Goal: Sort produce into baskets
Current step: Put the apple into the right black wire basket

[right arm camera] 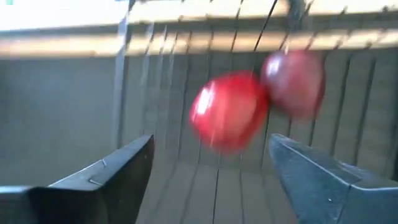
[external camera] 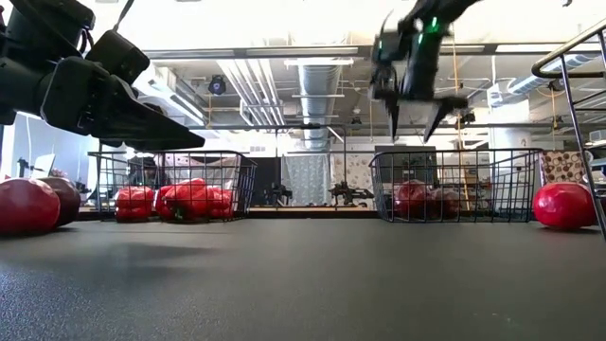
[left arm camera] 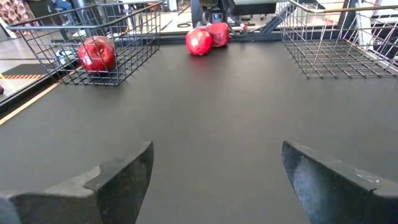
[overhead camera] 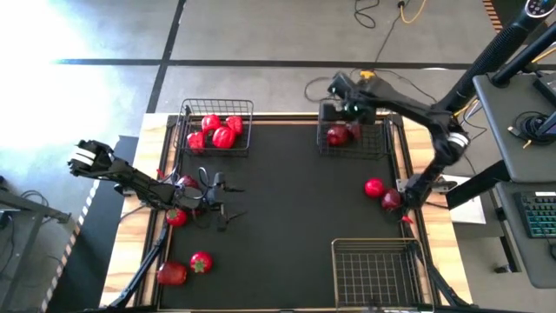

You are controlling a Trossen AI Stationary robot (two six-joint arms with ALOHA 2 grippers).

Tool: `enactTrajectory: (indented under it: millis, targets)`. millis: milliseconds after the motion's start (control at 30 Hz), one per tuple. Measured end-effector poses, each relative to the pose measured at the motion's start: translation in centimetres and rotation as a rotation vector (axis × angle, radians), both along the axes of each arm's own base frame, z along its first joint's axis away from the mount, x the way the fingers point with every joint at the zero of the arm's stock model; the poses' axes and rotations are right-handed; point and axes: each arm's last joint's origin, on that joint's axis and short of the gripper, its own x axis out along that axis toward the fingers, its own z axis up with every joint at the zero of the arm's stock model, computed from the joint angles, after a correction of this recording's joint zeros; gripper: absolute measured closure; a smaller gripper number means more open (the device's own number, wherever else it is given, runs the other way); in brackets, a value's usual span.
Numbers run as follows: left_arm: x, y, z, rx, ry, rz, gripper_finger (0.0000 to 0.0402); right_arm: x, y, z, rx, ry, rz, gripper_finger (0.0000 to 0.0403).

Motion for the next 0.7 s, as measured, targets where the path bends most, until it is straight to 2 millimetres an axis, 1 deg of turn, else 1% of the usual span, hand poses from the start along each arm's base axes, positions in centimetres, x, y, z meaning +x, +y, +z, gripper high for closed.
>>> enactTrajectory:
  millis: [100,200,300,400,500,567,633,700]
  targets:
    - [0.0,0.0,0.0,0.0,0.0,0.0,0.0065,0.9,5.2,1.1,0.066,0.043,0.066,0.011]
    - [0.0,0.0,0.0,0.0,0.0,0.0,0.0065,2.1,11.0,1.4,0.111,0.097,0.164,0.0121]
    - [0.0,0.0,0.0,-0.004,0.0,0.001,0.0065,2.7,16.7,1.1,0.139,0.162,0.266,0.0128]
    - [0.0,0.0,0.0,-0.01,-0.002,0.002,0.0065,2.6,21.0,0.1,0.148,0.247,0.368,0.013]
    - [0.0,0.0,0.0,-0.011,-0.002,0.002,0.0065,1.8,24.1,-1.1,0.147,0.38,0.461,0.0124]
    - [0.0,0.0,0.1,-0.014,-0.011,0.003,0.0065,1.2,25.4,-2.2,0.147,0.47,0.538,0.0115]
    - [0.0,0.0,0.2,-0.018,-0.025,0.002,0.0065,0.8,26.1,-3.6,0.172,0.544,0.606,0.0102]
    - [0.1,0.0,0.3,-0.018,-0.029,0.002,0.0065,0.1,26.0,-5.0,0.215,0.608,0.633,0.0084]
